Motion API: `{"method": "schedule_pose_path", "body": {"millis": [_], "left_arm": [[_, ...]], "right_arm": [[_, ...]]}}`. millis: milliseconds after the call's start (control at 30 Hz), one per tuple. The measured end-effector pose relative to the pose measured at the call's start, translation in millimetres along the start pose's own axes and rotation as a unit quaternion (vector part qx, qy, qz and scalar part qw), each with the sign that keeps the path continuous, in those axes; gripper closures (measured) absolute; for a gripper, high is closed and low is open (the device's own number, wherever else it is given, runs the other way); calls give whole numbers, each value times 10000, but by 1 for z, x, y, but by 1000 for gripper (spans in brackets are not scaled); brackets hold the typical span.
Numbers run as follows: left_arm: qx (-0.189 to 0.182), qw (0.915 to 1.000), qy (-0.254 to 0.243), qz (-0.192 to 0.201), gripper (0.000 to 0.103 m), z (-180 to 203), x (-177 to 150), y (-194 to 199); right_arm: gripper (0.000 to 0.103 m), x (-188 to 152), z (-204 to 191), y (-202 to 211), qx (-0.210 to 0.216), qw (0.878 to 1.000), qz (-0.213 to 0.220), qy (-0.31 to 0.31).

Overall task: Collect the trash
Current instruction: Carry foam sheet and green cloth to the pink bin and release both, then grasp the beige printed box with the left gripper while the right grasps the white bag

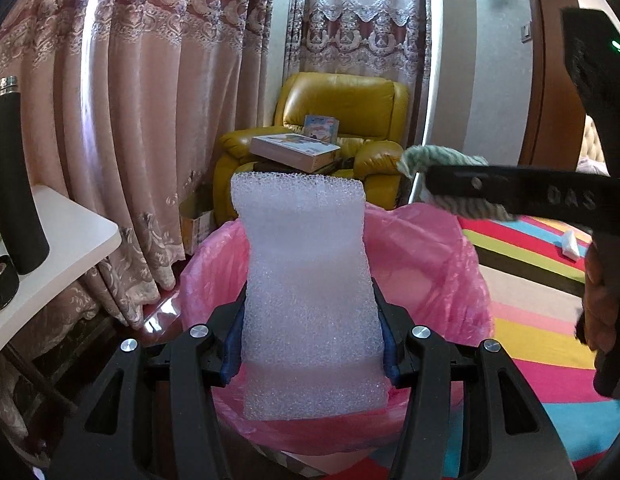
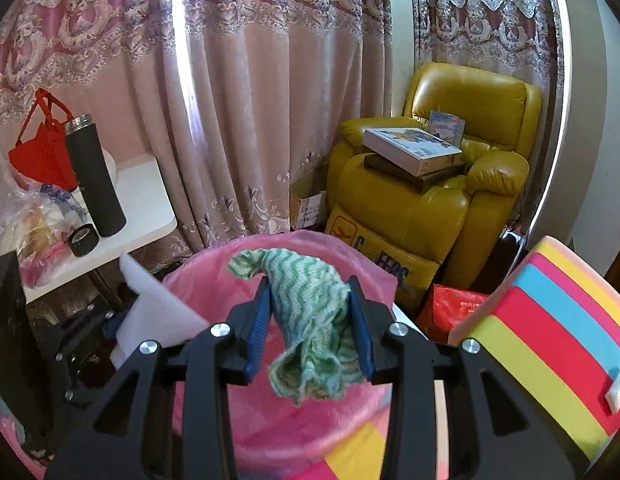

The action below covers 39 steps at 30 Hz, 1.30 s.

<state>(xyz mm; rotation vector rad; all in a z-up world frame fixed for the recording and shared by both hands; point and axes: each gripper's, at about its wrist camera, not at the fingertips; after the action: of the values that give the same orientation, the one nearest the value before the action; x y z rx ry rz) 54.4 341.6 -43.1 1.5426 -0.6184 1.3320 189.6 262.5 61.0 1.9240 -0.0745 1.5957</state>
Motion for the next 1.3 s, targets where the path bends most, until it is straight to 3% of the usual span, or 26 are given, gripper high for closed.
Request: {"method": "schedule_pose_path", "body": {"millis": [67,133,167,200,500,567,700,800,933,1100,1300], "left_arm": [[36,10000,-39,46,41,-1,-1,1],[95,9998,-81,129,26,-2,-2,2],[137,9997,-110,181,23,-3,-2,3],[180,9994,-148,239,20,-3,-2,5],[449,9977,-232,452,19,-6,-6,34],[498,9970,-227,552,6,-2,-7,47],[483,9943,-192,929,7,10,-3,76],[245,9933,-165,1116,7,27,-1,95],[-374,9925,-69,1160,7,61,3,111],[-1168,9895,-67,843,7,116,-2,108],[-1945,9796,-337,385,7,193,-11,102]], "right_arm": [[64,2,-1,-7,10,10000,-23,27],[52,4,-2,-14,84,9999,-63,21],[35,6,-3,-15,95,9999,-60,14],[26,8,-2,-16,96,10000,-14,-6],[20,20,4,30,34,9995,318,-84],[20,19,5,46,-27,9993,343,-114],[15,5,11,99,-265,9985,419,-218],[11,-19,19,147,-474,9969,518,-353],[11,-64,38,213,-850,9937,552,-486],[11,-117,77,298,-1497,9824,655,-906],[10,-178,123,393,-2531,9559,691,-1319]]}}
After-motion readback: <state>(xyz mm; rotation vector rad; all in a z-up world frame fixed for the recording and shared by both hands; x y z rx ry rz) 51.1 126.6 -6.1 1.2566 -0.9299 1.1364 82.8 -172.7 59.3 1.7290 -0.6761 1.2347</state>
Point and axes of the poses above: each gripper's, at about its wrist camera, not at the fingertips, and y roughly against the way its jaws point, z to its right, x to its top, and after that the axes turned 10 degrees about z, right-handed
